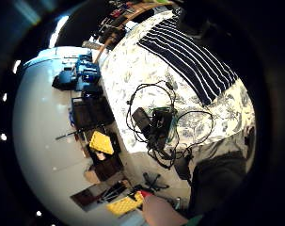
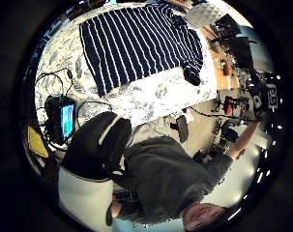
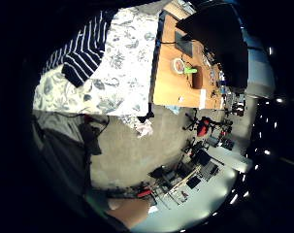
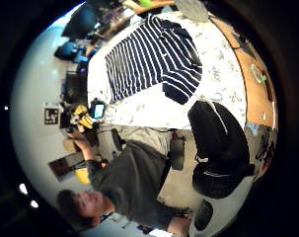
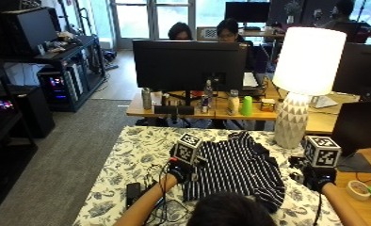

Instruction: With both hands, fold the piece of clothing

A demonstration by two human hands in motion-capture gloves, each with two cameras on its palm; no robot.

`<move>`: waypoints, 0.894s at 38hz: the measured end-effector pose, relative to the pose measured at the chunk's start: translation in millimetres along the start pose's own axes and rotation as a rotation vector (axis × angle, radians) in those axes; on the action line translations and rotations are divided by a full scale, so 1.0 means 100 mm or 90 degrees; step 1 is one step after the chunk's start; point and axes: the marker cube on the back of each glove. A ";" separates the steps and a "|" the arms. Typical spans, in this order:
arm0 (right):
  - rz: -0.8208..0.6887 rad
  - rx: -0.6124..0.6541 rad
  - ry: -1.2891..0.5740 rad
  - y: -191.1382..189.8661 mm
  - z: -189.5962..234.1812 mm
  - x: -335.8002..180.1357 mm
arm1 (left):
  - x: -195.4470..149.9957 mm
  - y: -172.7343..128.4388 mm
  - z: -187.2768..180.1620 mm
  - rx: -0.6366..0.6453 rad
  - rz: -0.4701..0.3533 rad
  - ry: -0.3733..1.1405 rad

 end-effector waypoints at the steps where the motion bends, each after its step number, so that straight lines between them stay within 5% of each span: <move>1: 0.000 -0.002 0.001 0.00 0.01 0.00 | 0.01 0.00 -0.01 0.010 -0.006 -0.009; 7: 0.004 -0.028 0.011 -0.03 0.11 0.03 | 0.08 -0.06 -0.02 0.088 -0.044 -0.089; 20: -0.009 -0.021 -0.001 -0.07 0.09 -0.02 | 0.20 0.01 -0.06 0.013 -0.002 -0.046; 34: -0.021 -0.058 0.006 -0.22 0.28 -0.07 | 0.44 -0.42 1.02 -0.155 0.073 0.079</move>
